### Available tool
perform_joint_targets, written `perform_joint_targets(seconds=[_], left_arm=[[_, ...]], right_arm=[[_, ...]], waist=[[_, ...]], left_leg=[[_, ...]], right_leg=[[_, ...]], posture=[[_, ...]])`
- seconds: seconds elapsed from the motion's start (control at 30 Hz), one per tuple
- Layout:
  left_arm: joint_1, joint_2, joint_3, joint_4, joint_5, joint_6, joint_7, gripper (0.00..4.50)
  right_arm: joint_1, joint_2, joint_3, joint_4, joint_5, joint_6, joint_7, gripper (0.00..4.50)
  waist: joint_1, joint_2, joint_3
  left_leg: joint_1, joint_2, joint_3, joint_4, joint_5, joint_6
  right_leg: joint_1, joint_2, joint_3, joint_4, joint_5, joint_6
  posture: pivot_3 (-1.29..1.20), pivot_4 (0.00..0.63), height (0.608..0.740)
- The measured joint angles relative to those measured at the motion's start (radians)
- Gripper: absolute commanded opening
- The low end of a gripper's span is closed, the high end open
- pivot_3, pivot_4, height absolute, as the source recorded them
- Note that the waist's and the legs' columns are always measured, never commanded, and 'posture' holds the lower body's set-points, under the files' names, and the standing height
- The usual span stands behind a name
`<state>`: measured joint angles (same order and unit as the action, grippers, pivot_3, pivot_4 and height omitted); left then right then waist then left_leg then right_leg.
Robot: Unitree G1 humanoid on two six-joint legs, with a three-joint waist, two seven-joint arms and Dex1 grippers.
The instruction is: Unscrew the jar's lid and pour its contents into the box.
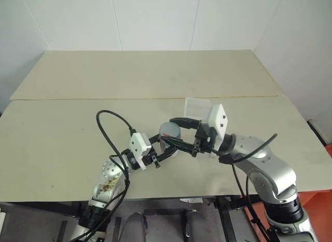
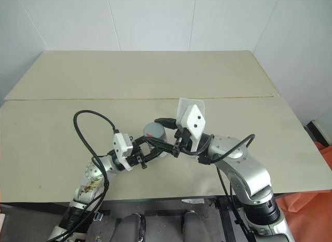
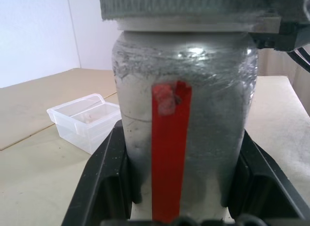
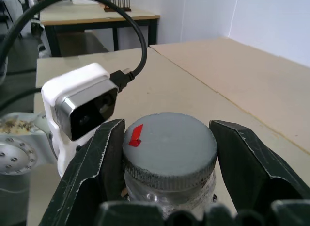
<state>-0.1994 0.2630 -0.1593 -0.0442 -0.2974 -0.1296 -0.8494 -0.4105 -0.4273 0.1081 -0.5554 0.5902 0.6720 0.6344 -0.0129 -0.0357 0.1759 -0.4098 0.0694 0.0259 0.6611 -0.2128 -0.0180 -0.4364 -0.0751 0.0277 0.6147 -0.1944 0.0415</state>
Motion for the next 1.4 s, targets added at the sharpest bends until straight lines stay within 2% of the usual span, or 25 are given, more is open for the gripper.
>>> perform_joint_targets(seconds=[0.17, 0.33, 0.4, 0.5, 0.7, 0.83, 1.0, 1.03, 1.17, 1.4], left_arm=[[0.000, -0.002, -0.010, 0.006, 0.002, -0.004, -0.006, 2.01], [-0.001, -0.005, -0.013, 0.013, 0.003, -0.005, -0.005, 2.01], [-0.001, -0.005, -0.011, 0.013, 0.002, -0.005, -0.001, 2.01], [-0.002, 0.007, 0.007, 0.013, -0.001, -0.004, 0.005, 2.01], [-0.037, 0.019, 0.031, 0.023, -0.005, -0.002, 0.005, 2.01], [-0.062, 0.026, 0.042, 0.063, -0.002, -0.003, 0.006, 2.01], [-0.074, 0.024, 0.042, 0.083, 0.008, -0.004, 0.015, 2.01], [-0.075, 0.023, 0.042, 0.083, 0.010, -0.004, 0.016, 2.01], [-0.073, 0.033, 0.048, 0.083, 0.023, -0.004, 0.028, 2.01], [-0.097, 0.042, 0.065, 0.141, 0.043, -0.007, 0.051, 2.01]], right_arm=[[-0.046, 0.043, -0.109, 0.001, 0.187, 0.123, -0.074, 2.72], [-0.041, 0.059, -0.172, 0.000, 0.247, 0.134, -0.140, 2.72], [-0.006, -0.004, -0.220, -0.004, 0.223, 0.131, -0.165, 2.72], [0.121, -0.156, -0.294, 0.001, 0.141, 0.134, -0.185, 2.72], [0.300, -0.337, -0.337, 0.031, -0.011, 0.197, -0.245, 2.72], [0.382, -0.345, -0.340, 0.083, -0.070, 0.227, -0.266, 2.72], [0.402, -0.339, -0.310, 0.122, -0.119, 0.255, -0.274, 2.72], [0.402, -0.339, -0.310, 0.121, -0.123, 0.257, -0.272, 3.44], [0.418, -0.336, -0.313, 0.130, -0.136, 0.290, -0.267, 4.48], [0.393, -0.341, -0.338, 0.073, -0.131, 0.332, -0.252, 4.48]], waist=[[0.001, 0.000, 0.000], [0.002, 0.000, 0.000], [0.010, 0.000, 0.000], [0.018, 0.000, 0.000], [0.015, 0.000, 0.000], [0.011, 0.000, 0.000], [0.004, 0.000, 0.000], [0.003, 0.000, 0.000], [0.003, 0.000, 0.000], [0.001, 0.000, 0.000]], left_leg=[[0.000, 0.000, 0.000, 0.000, 0.000, 0.000], [-0.001, 0.000, 0.000, 0.000, 0.000, 0.000], [-0.002, 0.000, 0.000, 0.000, 0.000, 0.000], [-0.003, -0.001, 0.000, 0.000, 0.000, 0.000], [-0.002, -0.001, 0.001, 0.000, 0.000, 0.000], [0.000, -0.003, 0.001, 0.000, 0.000, 0.000], [0.001, -0.003, 0.002, 0.000, 0.000, 0.000], [0.001, -0.003, 0.002, 0.000, 0.000, 0.000], [0.000, -0.003, 0.002, 0.000, 0.000, 0.000], [0.000, -0.004, 0.002, 0.000, 0.000, 0.000]], right_leg=[[0.000, 0.000, 0.000, 0.000, 0.000, 0.000], [0.000, 0.000, 0.000, -0.001, 0.000, 0.000], [0.000, -0.001, 0.000, -0.002, 0.000, 0.000], [0.000, -0.001, 0.000, -0.003, 0.000, 0.000], [-0.001, 0.000, 0.001, -0.002, -0.001, -0.001], [0.000, 0.000, 0.005, -0.002, -0.002, -0.003], [0.000, 0.001, 0.008, -0.002, -0.001, -0.002], [0.000, 0.001, 0.008, -0.002, -0.001, -0.002], [0.000, 0.001, 0.008, -0.003, 0.000, 0.000], [-0.001, 0.001, 0.009, -0.002, 0.000, 0.000]], posture=[[0.00, 0.150, 0.740], [0.00, 0.150, 0.740], [0.00, 0.150, 0.740], [0.00, 0.150, 0.740], [0.00, 0.150, 0.740], [0.00, 0.150, 0.740], [0.00, 0.150, 0.740], [0.00, 0.150, 0.740], [0.00, 0.150, 0.740], [0.00, 0.150, 0.740]])
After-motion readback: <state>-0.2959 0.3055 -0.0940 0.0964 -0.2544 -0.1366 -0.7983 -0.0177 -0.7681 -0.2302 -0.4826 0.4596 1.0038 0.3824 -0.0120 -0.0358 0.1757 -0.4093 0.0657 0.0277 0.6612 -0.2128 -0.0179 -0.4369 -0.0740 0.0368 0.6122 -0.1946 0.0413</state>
